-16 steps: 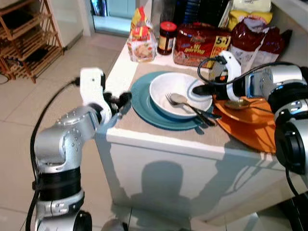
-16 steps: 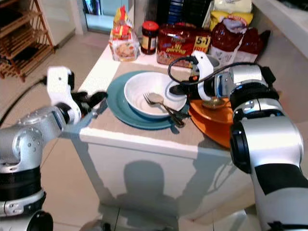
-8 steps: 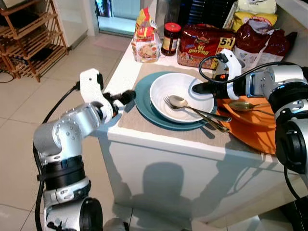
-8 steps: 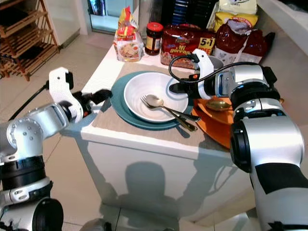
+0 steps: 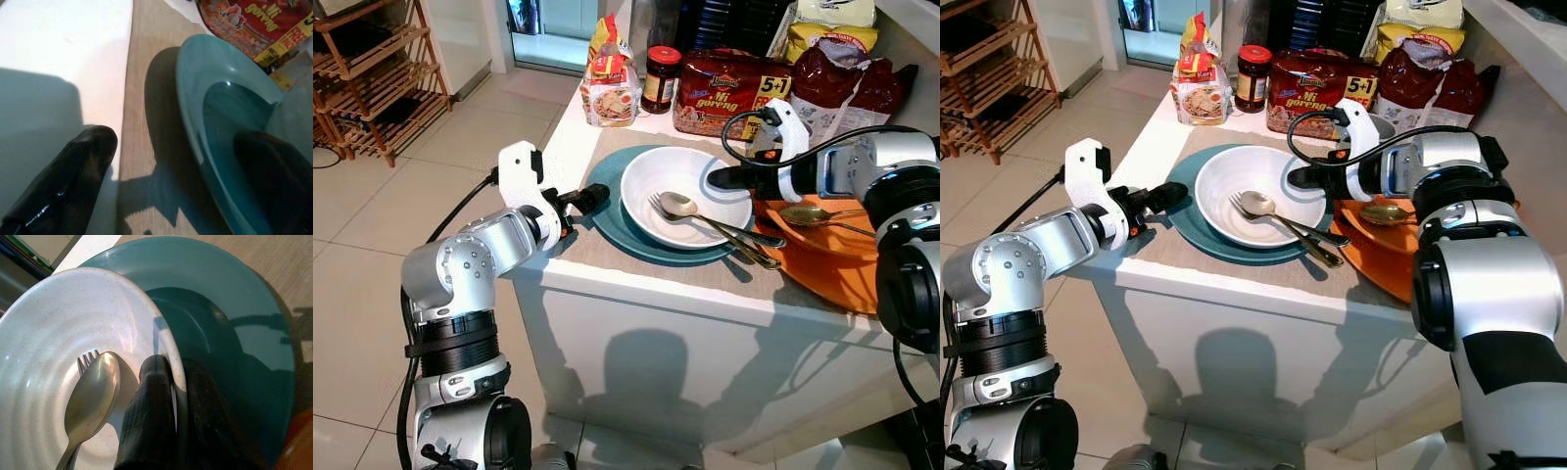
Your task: Setting the table
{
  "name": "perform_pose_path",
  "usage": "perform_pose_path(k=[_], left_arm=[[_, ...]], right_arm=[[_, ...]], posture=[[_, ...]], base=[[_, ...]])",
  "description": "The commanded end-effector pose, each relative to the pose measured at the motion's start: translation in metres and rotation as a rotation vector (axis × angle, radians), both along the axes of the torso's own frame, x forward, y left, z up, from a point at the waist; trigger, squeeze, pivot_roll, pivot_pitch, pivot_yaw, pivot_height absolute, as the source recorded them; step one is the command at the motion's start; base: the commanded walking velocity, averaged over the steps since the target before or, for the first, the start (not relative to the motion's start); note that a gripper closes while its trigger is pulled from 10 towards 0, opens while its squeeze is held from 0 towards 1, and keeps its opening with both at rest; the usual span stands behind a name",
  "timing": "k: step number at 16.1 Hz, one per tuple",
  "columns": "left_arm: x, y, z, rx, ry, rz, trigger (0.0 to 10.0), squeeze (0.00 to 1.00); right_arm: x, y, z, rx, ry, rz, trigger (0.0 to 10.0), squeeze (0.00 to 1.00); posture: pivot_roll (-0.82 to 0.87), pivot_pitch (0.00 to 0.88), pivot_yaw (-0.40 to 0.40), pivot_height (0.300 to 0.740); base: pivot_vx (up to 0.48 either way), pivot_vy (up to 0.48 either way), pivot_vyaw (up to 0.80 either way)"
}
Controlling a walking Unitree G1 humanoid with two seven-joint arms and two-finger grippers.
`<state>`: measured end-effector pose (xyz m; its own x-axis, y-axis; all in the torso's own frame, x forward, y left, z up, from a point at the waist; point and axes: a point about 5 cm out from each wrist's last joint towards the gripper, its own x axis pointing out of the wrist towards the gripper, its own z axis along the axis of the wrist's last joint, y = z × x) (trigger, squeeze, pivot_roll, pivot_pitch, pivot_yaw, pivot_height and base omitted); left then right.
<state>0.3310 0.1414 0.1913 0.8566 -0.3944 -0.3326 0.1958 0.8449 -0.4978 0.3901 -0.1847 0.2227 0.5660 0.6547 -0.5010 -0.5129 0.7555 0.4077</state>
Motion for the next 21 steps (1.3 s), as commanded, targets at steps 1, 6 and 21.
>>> perform_pose_path(k=[1,6,21], left_arm=[[0.002,-0.005,0.002,-0.014,-0.001,-0.009,10.0,0.33],[0.009,-0.032,-0.001,-0.100,0.023,-0.091,8.7,0.16],[0.021,-0.020,-0.017,-0.129,0.079,0.042,0.0,0.15]], right_arm=[[0.000,-0.008,0.003,0.000,-0.005,-0.023,0.0,0.00],[-0.001,-0.011,0.004,0.008,-0.004,-0.036,0.0,0.00],[0.000,-0.014,0.026,0.144,-0.032,-0.081,0.0,0.00]], posture=[[0.02,0.000,-0.058,0.740],[0.00,0.000,-0.042,0.740],[-0.02,0.000,-0.026,0.740]], base=[[0.000,0.000,0.00],[0.000,0.000,0.00],[0.000,0.000,0.00]])
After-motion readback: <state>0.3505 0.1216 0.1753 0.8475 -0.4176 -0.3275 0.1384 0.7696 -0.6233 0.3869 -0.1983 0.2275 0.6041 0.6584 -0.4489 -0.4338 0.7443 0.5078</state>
